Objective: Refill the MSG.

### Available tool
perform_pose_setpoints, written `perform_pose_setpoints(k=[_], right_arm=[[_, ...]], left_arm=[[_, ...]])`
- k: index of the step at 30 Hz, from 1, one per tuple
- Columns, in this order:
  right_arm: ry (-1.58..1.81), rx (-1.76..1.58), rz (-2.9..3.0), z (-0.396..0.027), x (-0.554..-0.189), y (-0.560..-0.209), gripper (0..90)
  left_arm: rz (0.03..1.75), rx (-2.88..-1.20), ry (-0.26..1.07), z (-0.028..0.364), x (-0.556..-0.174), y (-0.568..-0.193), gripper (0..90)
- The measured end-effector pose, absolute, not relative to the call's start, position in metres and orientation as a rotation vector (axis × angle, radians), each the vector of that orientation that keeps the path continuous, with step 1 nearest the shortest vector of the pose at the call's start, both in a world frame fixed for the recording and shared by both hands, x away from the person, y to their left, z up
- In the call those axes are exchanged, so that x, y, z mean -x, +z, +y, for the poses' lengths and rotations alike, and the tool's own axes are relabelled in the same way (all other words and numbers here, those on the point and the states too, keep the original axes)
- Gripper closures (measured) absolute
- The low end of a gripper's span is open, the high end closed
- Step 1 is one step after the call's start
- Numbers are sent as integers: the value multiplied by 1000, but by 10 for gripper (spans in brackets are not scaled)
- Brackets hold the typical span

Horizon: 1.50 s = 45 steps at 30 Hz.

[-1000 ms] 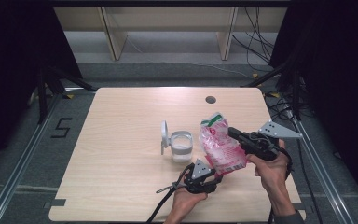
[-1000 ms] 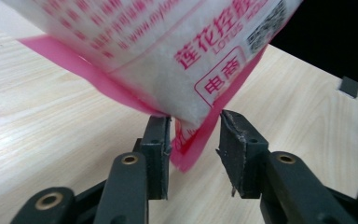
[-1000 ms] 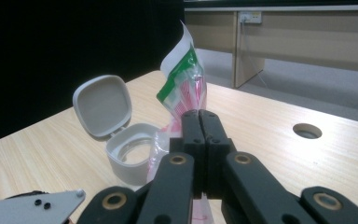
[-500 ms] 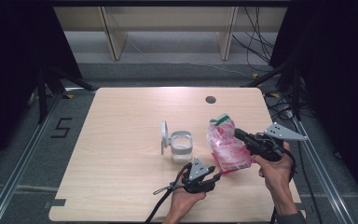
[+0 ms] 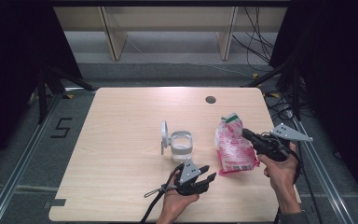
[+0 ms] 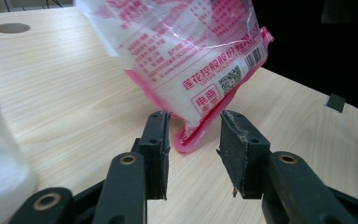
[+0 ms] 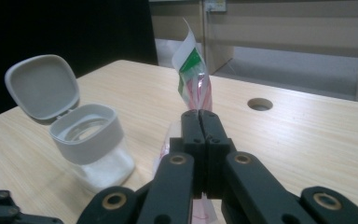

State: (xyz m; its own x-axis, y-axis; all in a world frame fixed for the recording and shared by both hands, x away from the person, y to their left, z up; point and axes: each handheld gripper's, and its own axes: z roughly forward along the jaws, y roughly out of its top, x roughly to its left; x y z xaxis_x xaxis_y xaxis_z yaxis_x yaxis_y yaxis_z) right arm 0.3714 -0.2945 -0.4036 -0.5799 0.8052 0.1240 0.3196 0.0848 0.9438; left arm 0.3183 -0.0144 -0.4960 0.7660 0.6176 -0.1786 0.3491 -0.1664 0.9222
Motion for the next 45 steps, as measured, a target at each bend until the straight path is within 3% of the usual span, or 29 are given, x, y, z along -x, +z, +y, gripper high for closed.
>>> perform_pose_setpoints(k=[16, 45], right_arm=[[1464, -1195, 1940, -309, -383, -424, 900], [1265, -1339, 1923, -323, -401, -453, 900]], left_arm=[[803, -1741, 314, 13, -318, -496, 615], [810, -1736, 338, 30, -318, -498, 588]])
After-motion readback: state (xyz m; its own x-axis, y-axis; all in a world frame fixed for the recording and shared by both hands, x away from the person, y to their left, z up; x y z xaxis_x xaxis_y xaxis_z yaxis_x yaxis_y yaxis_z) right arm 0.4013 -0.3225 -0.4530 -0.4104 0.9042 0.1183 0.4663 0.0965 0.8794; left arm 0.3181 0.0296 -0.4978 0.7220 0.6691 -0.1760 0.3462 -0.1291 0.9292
